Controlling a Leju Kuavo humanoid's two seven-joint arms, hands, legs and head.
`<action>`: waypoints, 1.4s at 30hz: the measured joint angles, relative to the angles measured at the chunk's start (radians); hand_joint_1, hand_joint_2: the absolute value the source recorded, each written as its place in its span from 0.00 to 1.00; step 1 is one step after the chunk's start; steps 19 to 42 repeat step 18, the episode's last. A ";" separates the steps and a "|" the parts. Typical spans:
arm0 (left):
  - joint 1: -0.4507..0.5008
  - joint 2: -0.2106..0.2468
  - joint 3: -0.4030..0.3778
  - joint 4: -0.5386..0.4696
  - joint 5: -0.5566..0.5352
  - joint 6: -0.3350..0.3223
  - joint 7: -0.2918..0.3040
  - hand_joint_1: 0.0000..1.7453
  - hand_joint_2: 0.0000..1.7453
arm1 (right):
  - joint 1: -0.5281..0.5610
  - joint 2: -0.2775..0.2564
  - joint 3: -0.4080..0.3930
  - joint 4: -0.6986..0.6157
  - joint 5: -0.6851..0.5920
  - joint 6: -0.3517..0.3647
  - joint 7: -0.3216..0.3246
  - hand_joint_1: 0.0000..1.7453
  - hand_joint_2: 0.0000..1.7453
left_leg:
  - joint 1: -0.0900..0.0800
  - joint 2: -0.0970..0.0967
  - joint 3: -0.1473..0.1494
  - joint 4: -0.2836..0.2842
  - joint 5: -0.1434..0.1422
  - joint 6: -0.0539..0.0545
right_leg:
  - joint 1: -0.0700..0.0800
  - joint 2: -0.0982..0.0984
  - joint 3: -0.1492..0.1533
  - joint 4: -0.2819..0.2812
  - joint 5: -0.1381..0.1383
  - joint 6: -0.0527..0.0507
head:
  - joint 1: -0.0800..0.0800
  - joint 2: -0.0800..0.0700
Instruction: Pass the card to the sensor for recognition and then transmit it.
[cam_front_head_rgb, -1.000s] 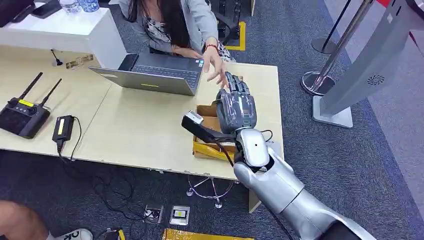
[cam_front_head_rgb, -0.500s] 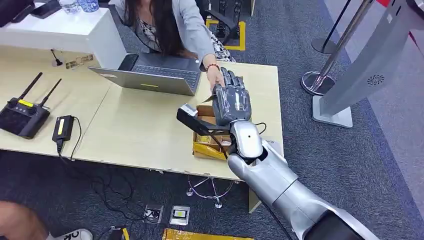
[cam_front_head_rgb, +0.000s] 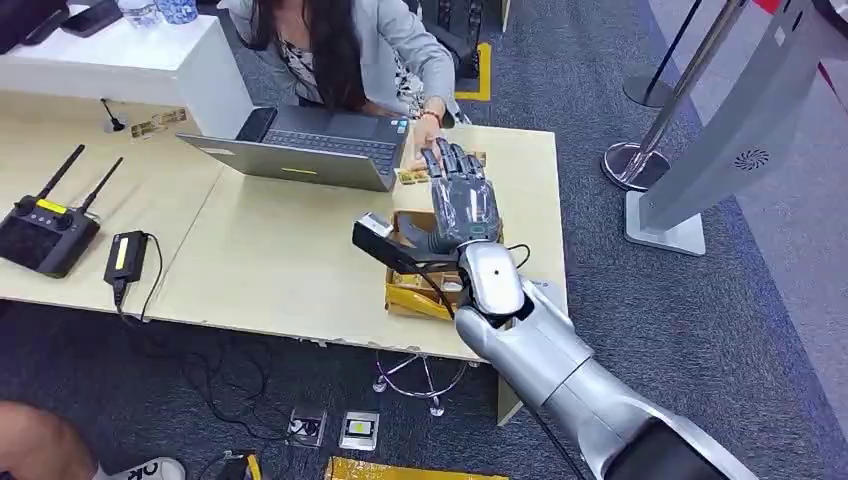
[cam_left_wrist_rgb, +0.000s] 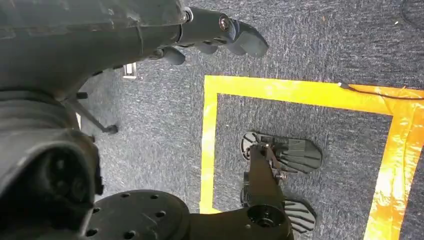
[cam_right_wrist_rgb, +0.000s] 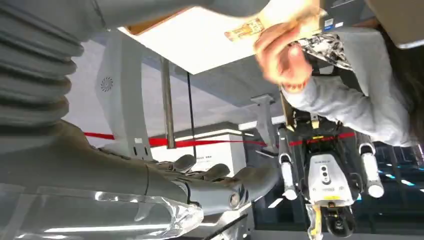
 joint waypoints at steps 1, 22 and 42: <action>0.000 0.000 -0.002 0.000 0.000 0.000 0.000 0.00 0.00 | 0.000 0.000 0.000 0.001 0.004 0.002 0.001 0.00 0.00 | 0.000 0.000 0.000 0.000 0.000 0.000 | 0.000 0.000 0.000 0.000 0.000 0.000 | 0.000 0.000; 0.005 0.003 -0.011 0.001 0.018 -0.002 0.000 0.00 0.00 | -0.034 -0.130 -0.136 0.091 -0.351 0.018 -0.009 0.00 0.00 | 0.000 0.000 0.000 0.002 0.000 0.000 | 0.000 -0.001 0.000 0.000 0.000 0.000 | 0.000 0.000; 0.005 0.003 -0.011 0.001 0.018 -0.002 0.000 0.00 0.00 | -0.034 -0.130 -0.136 0.091 -0.351 0.018 -0.009 0.00 0.00 | 0.000 0.000 0.000 0.002 0.000 0.000 | 0.000 -0.001 0.000 0.000 0.000 0.000 | 0.000 0.000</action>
